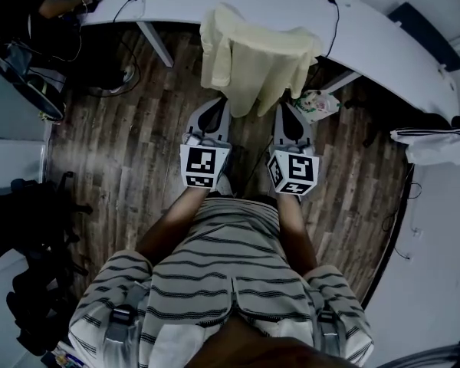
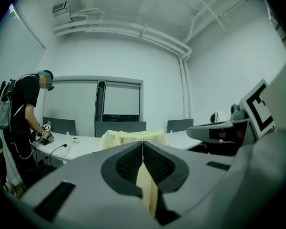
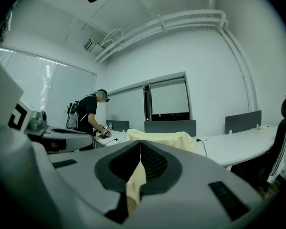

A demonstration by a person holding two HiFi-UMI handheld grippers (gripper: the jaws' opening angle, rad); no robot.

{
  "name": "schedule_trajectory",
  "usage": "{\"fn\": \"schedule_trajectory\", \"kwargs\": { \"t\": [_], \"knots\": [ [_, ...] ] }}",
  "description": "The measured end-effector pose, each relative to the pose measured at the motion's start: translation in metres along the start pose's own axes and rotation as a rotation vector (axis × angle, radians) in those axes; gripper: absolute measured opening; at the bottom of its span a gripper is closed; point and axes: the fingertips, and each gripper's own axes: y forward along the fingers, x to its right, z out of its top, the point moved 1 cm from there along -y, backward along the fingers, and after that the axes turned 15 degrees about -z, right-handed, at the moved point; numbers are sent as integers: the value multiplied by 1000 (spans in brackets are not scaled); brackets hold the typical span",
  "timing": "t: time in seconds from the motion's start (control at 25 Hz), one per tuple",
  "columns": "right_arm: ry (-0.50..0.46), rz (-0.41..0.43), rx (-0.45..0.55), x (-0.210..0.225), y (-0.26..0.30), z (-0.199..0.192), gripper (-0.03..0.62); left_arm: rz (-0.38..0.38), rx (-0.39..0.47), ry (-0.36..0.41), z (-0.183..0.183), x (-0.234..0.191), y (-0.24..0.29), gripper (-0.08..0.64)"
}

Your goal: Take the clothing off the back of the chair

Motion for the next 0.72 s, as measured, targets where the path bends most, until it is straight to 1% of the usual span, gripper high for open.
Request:
{"fn": "schedule_trajectory", "kwargs": {
  "t": [0.2, 0.36, 0.44, 0.6, 0.72],
  "knots": [
    [11, -22, -11, 6, 10, 3, 20, -9, -11, 1, 1, -10, 11, 25],
    [22, -13, -13, 16, 16, 4, 20, 5, -19, 1, 1, -11, 21, 25],
    [32, -6, -11, 21, 22, 5, 20, 15, -21, 7, 2, -12, 26, 25],
    [24, -1, -22, 27, 37, 3, 20, 47, -22, -7, 3, -22, 37, 25],
    [23, 9, -25, 32, 49, 4, 20, 73, -41, 7, 4, -29, 50, 25]
  ]
}}
